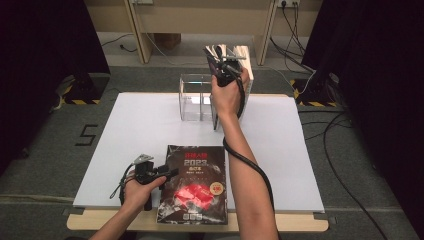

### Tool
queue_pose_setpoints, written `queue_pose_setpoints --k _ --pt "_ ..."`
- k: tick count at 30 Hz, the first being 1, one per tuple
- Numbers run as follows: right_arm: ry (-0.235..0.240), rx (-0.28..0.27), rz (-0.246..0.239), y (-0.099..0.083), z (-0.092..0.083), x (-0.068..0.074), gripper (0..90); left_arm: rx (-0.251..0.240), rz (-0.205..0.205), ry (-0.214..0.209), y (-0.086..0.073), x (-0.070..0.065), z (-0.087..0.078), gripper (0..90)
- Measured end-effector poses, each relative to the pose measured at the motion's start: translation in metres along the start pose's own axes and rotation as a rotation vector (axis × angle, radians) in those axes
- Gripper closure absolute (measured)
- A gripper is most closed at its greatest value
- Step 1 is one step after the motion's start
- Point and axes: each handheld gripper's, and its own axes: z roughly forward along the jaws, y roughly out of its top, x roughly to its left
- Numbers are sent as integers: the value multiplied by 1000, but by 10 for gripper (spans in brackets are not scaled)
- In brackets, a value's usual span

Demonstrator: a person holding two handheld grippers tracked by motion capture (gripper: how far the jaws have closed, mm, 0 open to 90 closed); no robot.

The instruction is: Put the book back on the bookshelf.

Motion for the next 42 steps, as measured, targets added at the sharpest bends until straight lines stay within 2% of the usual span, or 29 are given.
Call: queue_pose_setpoints --k 3,7,11,16,21,23,27,28,42 --pt "-27 15 -17 2 0 2 760 0 0 -1 0 0 0 432" --pt "-16 -8 -10 1 0 1 766 1 1 -3 0 0 0 432" --pt "-26 -59 42 -3 1 -2 767 1 -1 -5 0 1 -1 433" --pt "-33 -88 77 -6 1 -6 766 -6 -2 -7 0 2 -1 434" --pt "-55 -74 38 -9 0 0 752 -5 -2 -4 0 1 -1 435" --pt "-58 -74 25 -9 -1 0 717 -7 -2 -4 0 1 -1 435" --pt "-36 -76 25 -9 -8 -2 657 -6 -1 0 0 2 -1 435" --pt "-43 -71 17 -9 -11 -2 650 -6 0 0 0 1 -1 434" --pt "8 -72 13 -17 -35 -6 609 -3 7 3 -2 -2 -1 433"
